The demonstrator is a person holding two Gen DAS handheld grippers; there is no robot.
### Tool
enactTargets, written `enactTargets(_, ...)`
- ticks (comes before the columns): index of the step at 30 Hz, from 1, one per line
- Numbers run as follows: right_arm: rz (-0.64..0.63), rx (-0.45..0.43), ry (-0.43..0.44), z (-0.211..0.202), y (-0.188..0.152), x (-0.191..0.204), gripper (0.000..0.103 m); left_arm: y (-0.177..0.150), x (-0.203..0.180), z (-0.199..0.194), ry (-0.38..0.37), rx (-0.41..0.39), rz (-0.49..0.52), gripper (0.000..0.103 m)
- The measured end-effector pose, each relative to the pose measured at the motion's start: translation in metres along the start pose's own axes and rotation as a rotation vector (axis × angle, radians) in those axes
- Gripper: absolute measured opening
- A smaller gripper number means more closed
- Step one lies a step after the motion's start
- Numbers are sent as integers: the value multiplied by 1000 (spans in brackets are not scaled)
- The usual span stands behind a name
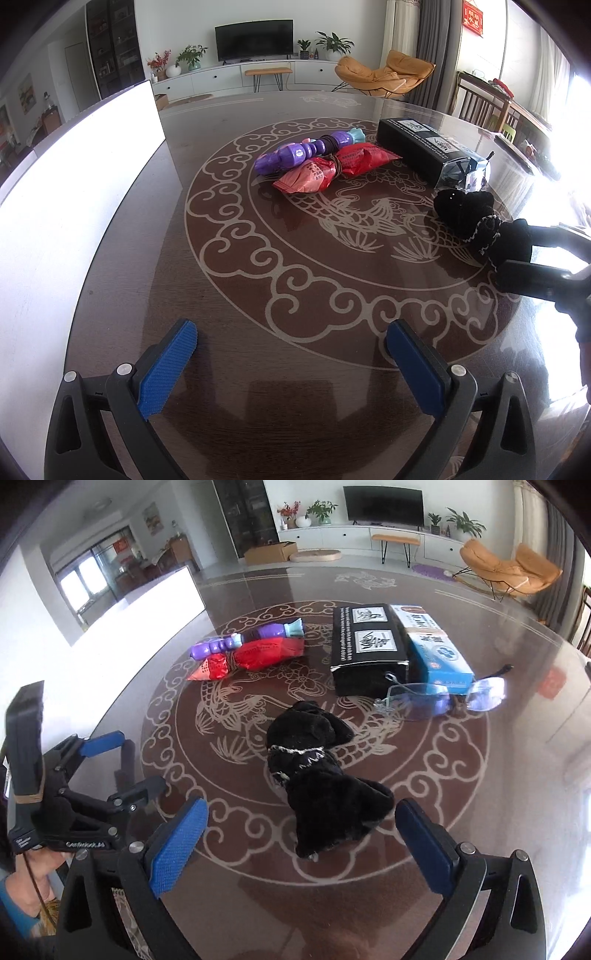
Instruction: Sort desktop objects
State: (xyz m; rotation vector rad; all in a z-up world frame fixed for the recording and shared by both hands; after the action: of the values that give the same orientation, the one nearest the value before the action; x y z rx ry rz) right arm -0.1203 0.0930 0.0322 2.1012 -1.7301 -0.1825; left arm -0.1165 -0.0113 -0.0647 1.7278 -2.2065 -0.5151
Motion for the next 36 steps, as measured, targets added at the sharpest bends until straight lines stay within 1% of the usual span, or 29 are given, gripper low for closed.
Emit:
enactTargets(2, -3, 24, -66, 16, 7, 3, 102, 0, 0, 0, 0, 0, 0, 103)
enactTargets(4, -7, 38, -105, 28, 10, 8, 103, 0, 0, 0, 0, 0, 0, 103)
enactTargets(5, -13, 26, -126, 29, 10, 10, 103, 0, 0, 0, 0, 0, 0, 103)
enactTargets(8, -21, 3, -157, 32, 9, 14, 103, 0, 0, 0, 0, 0, 0, 103)
enactTargets(12, -18, -36, -168, 31, 4, 14, 100, 0, 0, 0, 0, 0, 0, 103)
enactTargets(14, -16, -54, -169, 29, 4, 13, 92, 0, 0, 0, 0, 0, 0, 103)
enactTargets(16, -8, -69, -169, 27, 5, 13, 76, 0, 0, 0, 0, 0, 0, 103)
enactTargets(17, -7, -73, -167, 26, 5, 13, 72, 0, 0, 0, 0, 0, 0, 103)
enactTargets(18, -8, -76, -163, 25, 5, 13, 64, 0, 0, 0, 0, 0, 0, 103)
enactTargets(19, -11, -76, -162, 24, 6, 14, 59, 0, 0, 0, 0, 0, 0, 103)
enactTargets(21, -12, -72, -163, 21, 3, 15, 57, 0, 0, 0, 0, 0, 0, 103)
enactTargets(27, 2, -80, -186, 3, -38, 5, 57, 0, 0, 0, 0, 0, 0, 103)
enactTargets(29, 9, -88, -193, -2, -49, 0, 58, 0, 0, 0, 0, 0, 0, 103)
enactTargets(30, 11, -94, -196, -3, -53, -2, 63, 0, 0, 0, 0, 0, 0, 103)
enactTargets(31, 15, -100, -199, -4, -56, -4, 73, 0, 0, 0, 0, 0, 0, 103)
enactTargets(33, 29, -89, -185, -2, -57, -7, 88, 0, 0, 0, 0, 0, 0, 103)
enactTargets(35, 20, -83, -189, 0, -56, -5, 91, 0, 0, 0, 0, 0, 0, 103)
enactTargets(36, 10, -77, -185, 2, -57, -2, 97, 0, 0, 0, 0, 0, 0, 103)
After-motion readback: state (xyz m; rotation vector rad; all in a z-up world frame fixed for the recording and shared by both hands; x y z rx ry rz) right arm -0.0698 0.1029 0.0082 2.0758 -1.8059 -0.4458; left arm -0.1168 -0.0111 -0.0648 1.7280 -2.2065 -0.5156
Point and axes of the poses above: each gripper's, at about its wrist camera, not at the fingertips, and z roughly the way its jaws point, x to its left, y to its top, the point moved 1 cm from there along z, roughly the way its jaws point, and after that the axes turned 9 degrees about x, right-handed, at the moved point
